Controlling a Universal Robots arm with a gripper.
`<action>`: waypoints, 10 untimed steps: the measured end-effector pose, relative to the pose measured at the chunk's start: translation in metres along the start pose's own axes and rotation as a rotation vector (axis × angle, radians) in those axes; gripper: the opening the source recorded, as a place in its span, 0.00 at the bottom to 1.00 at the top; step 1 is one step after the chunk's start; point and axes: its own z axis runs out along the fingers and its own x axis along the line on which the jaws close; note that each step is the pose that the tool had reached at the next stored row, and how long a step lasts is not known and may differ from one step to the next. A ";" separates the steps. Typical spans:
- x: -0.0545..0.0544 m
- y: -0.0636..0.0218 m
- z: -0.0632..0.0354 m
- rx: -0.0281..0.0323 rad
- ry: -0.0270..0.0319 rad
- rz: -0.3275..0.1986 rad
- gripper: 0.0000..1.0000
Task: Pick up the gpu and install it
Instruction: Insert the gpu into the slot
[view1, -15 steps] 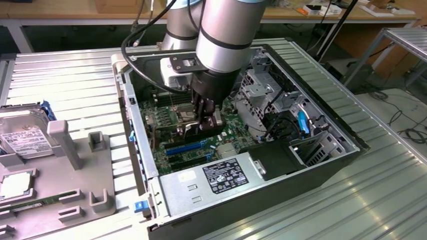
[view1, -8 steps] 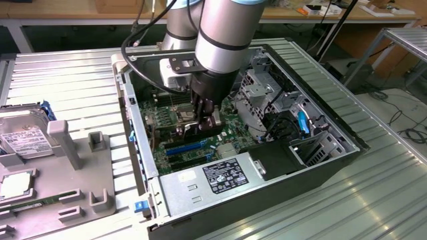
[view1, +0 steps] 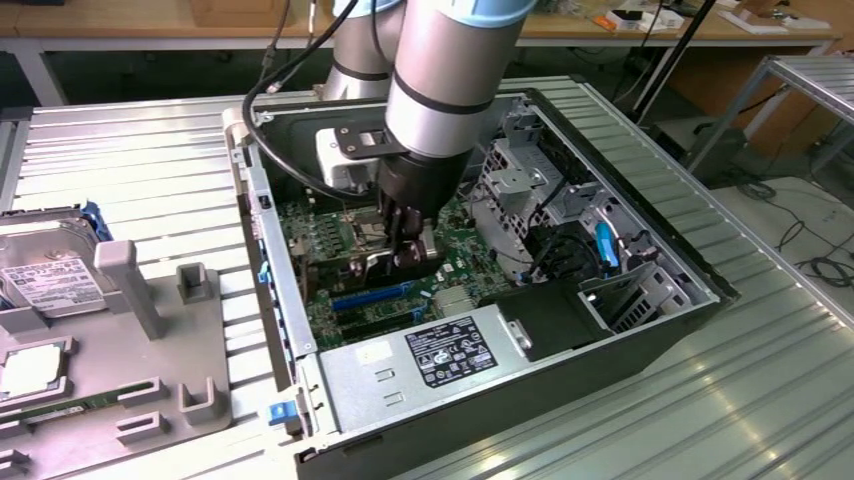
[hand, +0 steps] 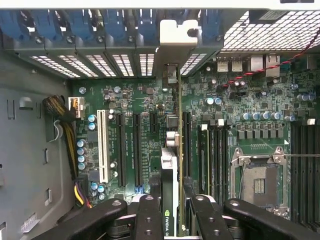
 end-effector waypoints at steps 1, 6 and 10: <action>0.000 0.0005 0.0010 0.0000 0.0001 0.000 0.27; -0.002 0.0040 0.0051 0.0006 0.0001 0.000 0.27; -0.003 0.0061 0.0071 0.0010 -0.0001 0.000 0.27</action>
